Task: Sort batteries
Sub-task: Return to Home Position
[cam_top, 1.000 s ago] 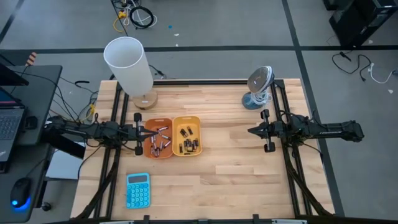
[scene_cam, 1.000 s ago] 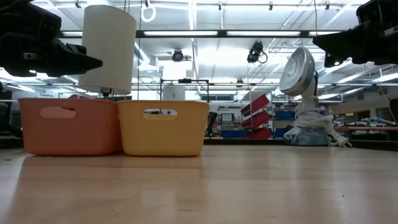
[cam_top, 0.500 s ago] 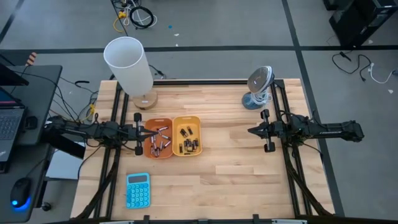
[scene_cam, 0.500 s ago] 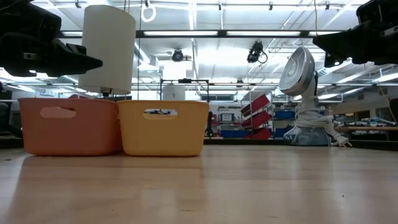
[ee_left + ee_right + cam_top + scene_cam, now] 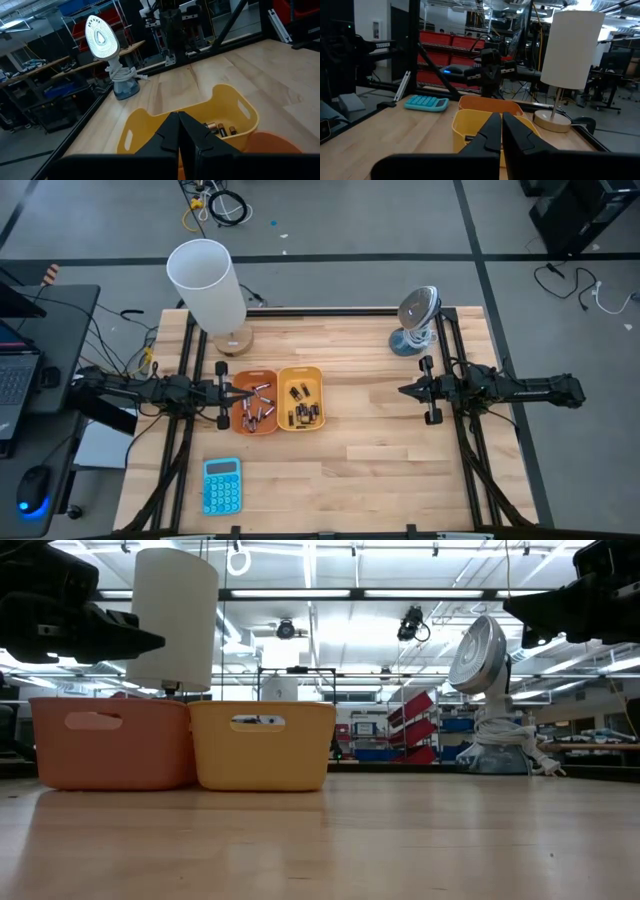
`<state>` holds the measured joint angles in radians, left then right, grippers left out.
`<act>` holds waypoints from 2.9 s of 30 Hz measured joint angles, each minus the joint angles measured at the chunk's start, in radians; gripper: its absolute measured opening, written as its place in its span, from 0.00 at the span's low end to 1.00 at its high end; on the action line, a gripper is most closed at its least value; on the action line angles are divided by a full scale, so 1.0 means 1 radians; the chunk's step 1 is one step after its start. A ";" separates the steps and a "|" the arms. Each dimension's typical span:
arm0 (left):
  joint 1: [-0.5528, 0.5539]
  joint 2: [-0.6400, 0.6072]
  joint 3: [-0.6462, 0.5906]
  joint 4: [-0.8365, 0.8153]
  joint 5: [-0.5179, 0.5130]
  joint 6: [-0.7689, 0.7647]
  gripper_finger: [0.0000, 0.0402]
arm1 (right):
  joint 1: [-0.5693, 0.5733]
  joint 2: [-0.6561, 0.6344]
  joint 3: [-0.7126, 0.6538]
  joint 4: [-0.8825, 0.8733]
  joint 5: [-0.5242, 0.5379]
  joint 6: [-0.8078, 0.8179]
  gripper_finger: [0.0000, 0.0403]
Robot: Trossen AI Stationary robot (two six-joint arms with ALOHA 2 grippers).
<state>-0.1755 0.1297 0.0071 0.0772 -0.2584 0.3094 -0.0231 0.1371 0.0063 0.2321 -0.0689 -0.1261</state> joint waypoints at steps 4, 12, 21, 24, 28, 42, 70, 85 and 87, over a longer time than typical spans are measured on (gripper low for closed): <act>0.000 0.000 0.000 0.000 0.000 0.000 0.01 | 0.000 0.000 0.000 0.000 0.000 0.000 0.01; 0.000 0.000 0.000 0.000 0.000 0.000 0.01 | 0.000 0.000 0.000 0.000 0.000 0.000 0.00; 0.000 0.000 0.000 0.000 0.000 0.000 0.01 | 0.000 0.000 0.000 0.000 0.000 0.000 0.01; 0.000 0.000 0.000 0.000 0.000 0.000 0.01 | 0.000 0.000 0.000 0.000 0.000 0.000 0.00; 0.000 0.000 0.000 0.000 0.000 0.000 0.01 | 0.000 0.000 0.000 0.000 0.000 0.000 0.00; 0.000 0.000 0.000 0.000 0.000 0.000 0.01 | 0.000 0.000 0.000 0.000 0.000 0.000 0.00; 0.000 0.003 0.000 0.054 0.049 -0.062 0.01 | 0.000 0.000 0.000 0.001 0.000 0.000 0.01; 0.000 0.007 0.000 -0.032 0.051 -0.178 0.01 | 0.000 0.000 0.000 0.002 0.000 0.000 0.01; 0.000 0.007 0.000 -0.023 0.050 -0.178 0.01 | 0.000 0.000 0.000 0.005 0.000 0.000 0.01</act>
<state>-0.1757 0.1368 0.0067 0.0543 -0.2081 0.1310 -0.0231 0.1371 0.0065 0.2373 -0.0689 -0.1261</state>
